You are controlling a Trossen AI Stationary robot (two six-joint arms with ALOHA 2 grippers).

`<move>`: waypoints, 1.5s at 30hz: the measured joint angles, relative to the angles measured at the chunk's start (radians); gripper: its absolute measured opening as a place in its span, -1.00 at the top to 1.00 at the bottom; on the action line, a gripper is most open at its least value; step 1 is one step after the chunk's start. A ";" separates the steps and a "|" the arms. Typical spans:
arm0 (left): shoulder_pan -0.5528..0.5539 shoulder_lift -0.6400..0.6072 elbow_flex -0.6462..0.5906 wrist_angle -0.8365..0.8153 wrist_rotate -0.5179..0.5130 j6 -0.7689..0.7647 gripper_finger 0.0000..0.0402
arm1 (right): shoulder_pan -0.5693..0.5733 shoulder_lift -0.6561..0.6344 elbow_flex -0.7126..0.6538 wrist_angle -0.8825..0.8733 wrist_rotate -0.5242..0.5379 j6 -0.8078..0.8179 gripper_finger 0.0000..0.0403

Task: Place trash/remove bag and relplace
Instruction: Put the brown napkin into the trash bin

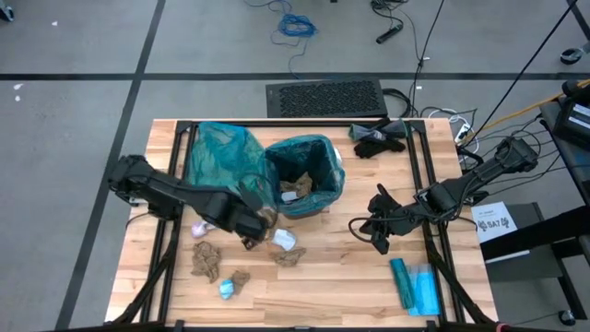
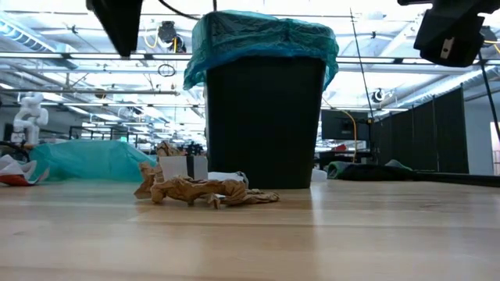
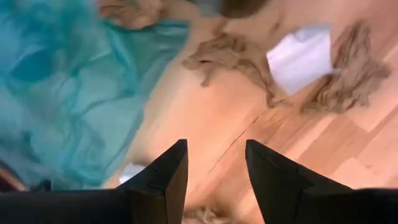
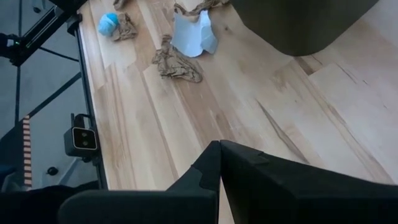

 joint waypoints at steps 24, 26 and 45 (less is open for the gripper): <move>-0.074 -0.064 -0.579 0.752 -0.345 -0.009 0.20 | 0.000 0.000 0.000 0.041 -0.014 0.028 1.00; -0.072 -0.069 -0.619 0.769 -0.371 -0.028 0.20 | 0.000 0.000 0.000 0.057 -0.014 0.032 1.00; 0.141 0.025 -0.922 1.503 -0.200 0.256 0.32 | -0.002 0.000 0.000 0.057 -0.006 0.237 1.00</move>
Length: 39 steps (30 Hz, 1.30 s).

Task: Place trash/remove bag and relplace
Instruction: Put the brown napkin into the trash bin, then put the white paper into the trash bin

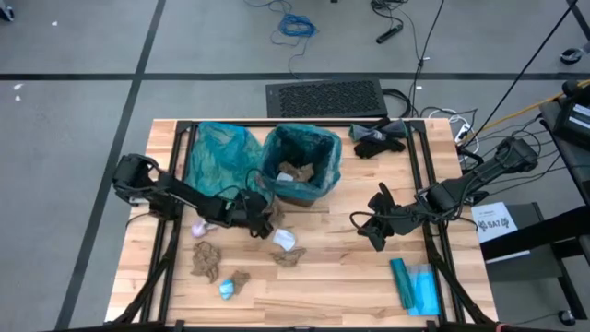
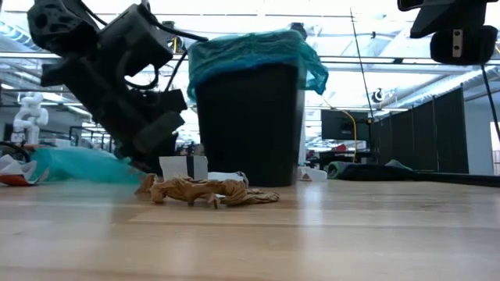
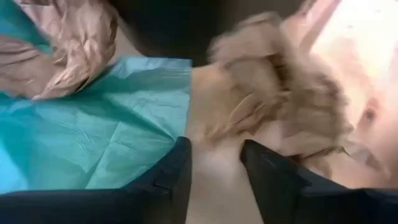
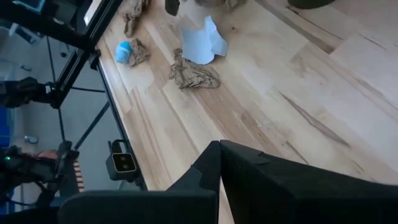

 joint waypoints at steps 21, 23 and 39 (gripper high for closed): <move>-0.120 -0.083 0.232 -0.227 0.149 -0.061 1.00 | -0.034 0.000 0.000 -0.007 0.003 -0.123 1.00; -0.132 -0.098 0.265 -0.264 0.170 -0.084 1.00 | -0.034 0.000 0.000 -0.008 0.003 -0.134 1.00; -0.221 -0.120 0.699 -0.612 0.089 -0.044 1.00 | -0.034 0.000 0.000 -0.009 -0.004 -0.201 1.00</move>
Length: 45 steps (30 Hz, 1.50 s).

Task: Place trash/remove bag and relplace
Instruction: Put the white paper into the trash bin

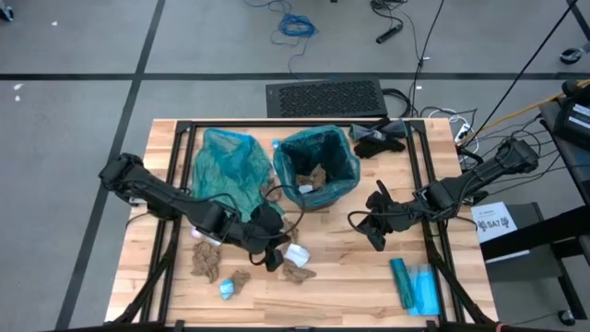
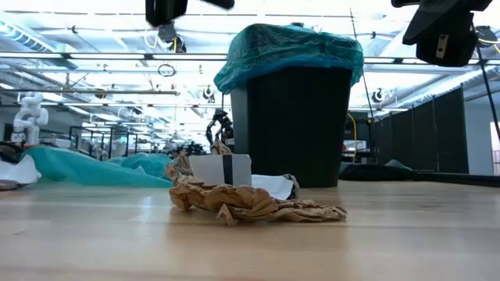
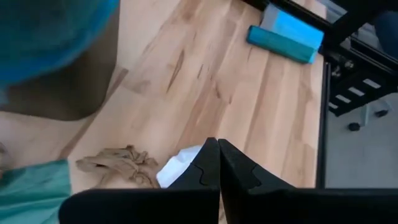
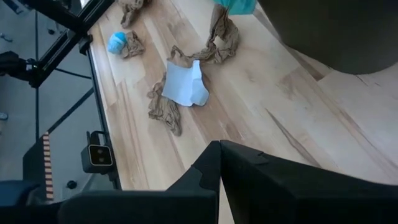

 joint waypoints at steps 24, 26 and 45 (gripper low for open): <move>0.038 0.000 0.486 -0.651 -0.123 0.146 1.00 | 0.068 0.128 0.018 0.163 -0.054 -0.087 1.00; 0.021 0.000 0.486 -0.687 -0.123 0.121 1.00 | 0.067 0.178 0.023 0.155 -0.060 -0.076 1.00; -0.115 -0.050 0.063 -0.498 0.109 0.021 1.00 | -0.023 0.530 0.304 0.306 -0.079 -0.133 0.93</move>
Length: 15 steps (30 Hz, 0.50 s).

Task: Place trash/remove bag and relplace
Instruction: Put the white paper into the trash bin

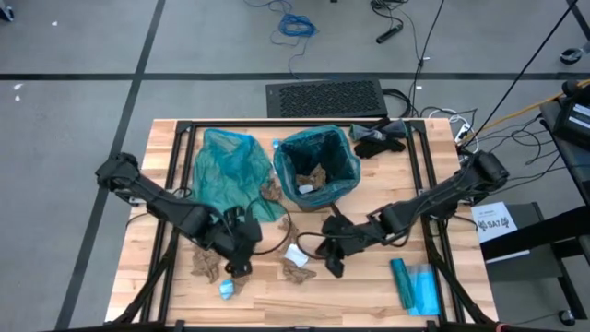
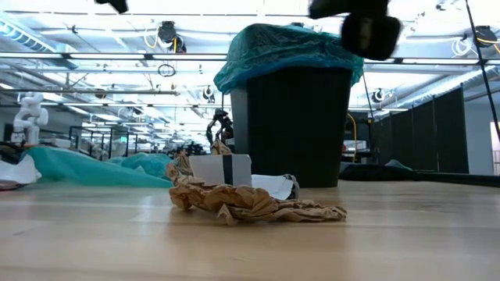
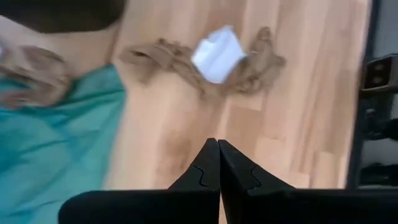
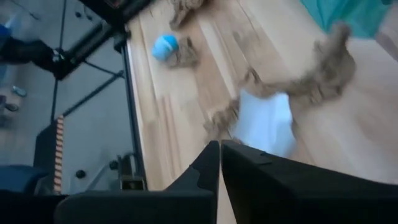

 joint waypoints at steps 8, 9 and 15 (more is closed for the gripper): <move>-0.105 -0.178 -0.325 0.225 -0.018 -0.170 1.00 | -0.009 0.211 0.188 -0.006 -0.030 -0.085 0.53; -0.118 -0.199 -0.361 0.271 -0.025 -0.187 1.00 | -0.009 0.238 0.220 -0.018 -0.031 -0.111 0.48; -0.149 -0.289 -0.558 0.543 -0.048 -0.216 1.00 | -0.028 0.381 0.401 -0.176 -0.024 -0.197 0.30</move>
